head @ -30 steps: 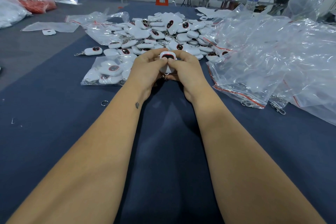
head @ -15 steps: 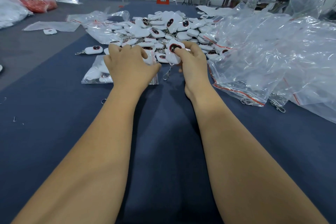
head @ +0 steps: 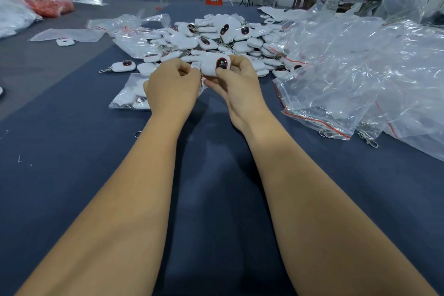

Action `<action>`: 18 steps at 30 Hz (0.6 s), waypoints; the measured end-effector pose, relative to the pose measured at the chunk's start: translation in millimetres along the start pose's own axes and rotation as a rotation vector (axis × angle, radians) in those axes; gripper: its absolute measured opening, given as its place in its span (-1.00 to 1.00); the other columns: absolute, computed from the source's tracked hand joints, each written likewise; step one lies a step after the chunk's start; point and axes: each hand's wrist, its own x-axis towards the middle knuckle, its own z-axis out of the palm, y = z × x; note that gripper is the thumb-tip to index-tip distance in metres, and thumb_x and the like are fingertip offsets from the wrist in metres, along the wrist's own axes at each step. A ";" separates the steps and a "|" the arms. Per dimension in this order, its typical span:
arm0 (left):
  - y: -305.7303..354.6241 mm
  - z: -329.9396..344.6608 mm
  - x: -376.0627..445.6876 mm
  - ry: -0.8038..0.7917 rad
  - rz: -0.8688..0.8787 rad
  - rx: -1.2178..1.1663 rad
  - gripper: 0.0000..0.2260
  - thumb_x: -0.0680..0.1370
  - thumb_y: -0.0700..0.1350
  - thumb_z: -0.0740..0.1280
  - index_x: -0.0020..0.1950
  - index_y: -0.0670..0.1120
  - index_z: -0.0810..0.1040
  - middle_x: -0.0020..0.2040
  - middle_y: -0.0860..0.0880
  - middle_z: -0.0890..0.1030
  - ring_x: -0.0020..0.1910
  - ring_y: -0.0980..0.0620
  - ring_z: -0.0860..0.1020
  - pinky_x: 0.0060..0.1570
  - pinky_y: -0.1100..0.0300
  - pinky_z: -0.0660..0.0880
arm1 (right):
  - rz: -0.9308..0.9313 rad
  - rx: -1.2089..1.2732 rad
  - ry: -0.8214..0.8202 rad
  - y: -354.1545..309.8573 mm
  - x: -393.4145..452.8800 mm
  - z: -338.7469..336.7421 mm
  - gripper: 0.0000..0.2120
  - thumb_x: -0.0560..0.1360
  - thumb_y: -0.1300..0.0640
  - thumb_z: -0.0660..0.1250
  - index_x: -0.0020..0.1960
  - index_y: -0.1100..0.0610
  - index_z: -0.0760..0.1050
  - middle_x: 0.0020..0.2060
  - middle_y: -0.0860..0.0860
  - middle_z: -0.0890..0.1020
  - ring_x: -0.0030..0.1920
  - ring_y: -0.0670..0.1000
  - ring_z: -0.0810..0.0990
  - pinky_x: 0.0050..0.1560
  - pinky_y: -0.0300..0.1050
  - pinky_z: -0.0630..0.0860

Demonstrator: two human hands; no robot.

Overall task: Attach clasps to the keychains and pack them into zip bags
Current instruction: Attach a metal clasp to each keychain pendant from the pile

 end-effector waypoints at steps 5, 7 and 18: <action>1.3 -1.2 -2.8 0.037 0.000 -0.154 -0.94 0.44 -0.06 0.28 -0.20 0.07 0.53 -0.33 0.13 0.55 -0.32 0.17 0.49 -0.32 0.29 0.35 | 0.032 -0.169 0.017 6.2 -0.8 3.0 -0.86 0.59 0.34 0.24 0.11 0.18 0.37 0.08 0.21 0.62 -0.06 0.04 0.64 0.04 -0.11 0.60; 2.9 -1.9 -3.6 0.053 0.026 -0.202 -0.95 0.43 -0.08 0.30 -0.18 0.05 0.55 -0.29 0.11 0.57 -0.30 0.14 0.51 -0.28 0.26 0.41 | 0.017 -0.224 0.060 7.7 -0.5 2.8 -0.83 0.57 0.34 0.28 0.10 0.17 0.36 0.02 0.19 0.63 -0.11 0.03 0.60 0.03 -0.11 0.58; 11.6 -4.3 -9.2 0.113 0.203 -0.142 -0.92 0.43 -0.01 0.32 -0.24 0.14 0.58 -0.21 0.08 0.59 0.03 -0.13 0.53 0.14 -0.12 0.44 | -0.052 -0.631 -0.064 10.8 -3.9 5.1 -0.87 0.57 0.28 0.24 -0.01 0.19 0.56 -0.21 0.11 0.65 -0.15 0.10 0.59 -0.05 -0.04 0.51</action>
